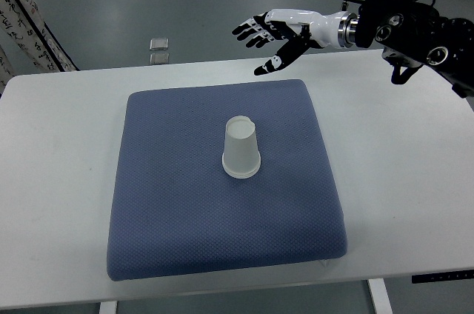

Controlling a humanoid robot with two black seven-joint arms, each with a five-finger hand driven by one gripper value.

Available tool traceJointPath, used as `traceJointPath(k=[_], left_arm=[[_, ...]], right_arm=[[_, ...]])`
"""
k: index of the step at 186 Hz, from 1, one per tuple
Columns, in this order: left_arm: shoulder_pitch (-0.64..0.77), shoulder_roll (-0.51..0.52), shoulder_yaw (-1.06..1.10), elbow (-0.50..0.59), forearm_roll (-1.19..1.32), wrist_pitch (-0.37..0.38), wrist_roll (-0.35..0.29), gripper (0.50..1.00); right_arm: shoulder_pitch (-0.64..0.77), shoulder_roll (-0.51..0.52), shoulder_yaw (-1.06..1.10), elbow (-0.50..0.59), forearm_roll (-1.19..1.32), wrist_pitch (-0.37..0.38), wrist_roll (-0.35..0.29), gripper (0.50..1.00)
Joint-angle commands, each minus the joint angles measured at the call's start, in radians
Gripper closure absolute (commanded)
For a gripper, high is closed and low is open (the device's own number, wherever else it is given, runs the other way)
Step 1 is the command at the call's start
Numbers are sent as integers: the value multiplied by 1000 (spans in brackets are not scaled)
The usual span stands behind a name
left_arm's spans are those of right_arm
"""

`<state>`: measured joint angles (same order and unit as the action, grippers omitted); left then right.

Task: Stack paper cups
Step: 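Open the right hand and withdraw it away from the cups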

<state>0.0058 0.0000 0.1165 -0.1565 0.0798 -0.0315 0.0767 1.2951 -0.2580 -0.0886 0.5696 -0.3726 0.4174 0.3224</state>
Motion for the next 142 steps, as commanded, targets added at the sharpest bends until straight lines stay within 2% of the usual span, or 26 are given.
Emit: traceJointPath(k=[1,23,33,58,66,142], left_arm=[[0,0,0,0,0,1,0,500],[0,0,0,0,0,1,0,500],[0,0,0,0,0,-1,0,500],[0,0,0,0,0,-1,0,500],[0,0,0,0,0,-1,0,500],[0,0,0,0,0,-1,-2,500]], right_arm=[[-85,29,23,-65,237,-11,-39,640],[-174,92,92,-136,451,-12,-42,636],[-209,114,142,-159,524,-12,-52,597],[-298,152,316,-180,682,-17,-169,587],[-318,160,345,-182,699,-17,-186,587],[-365,189,379,-183,687,-8,-174,587]])
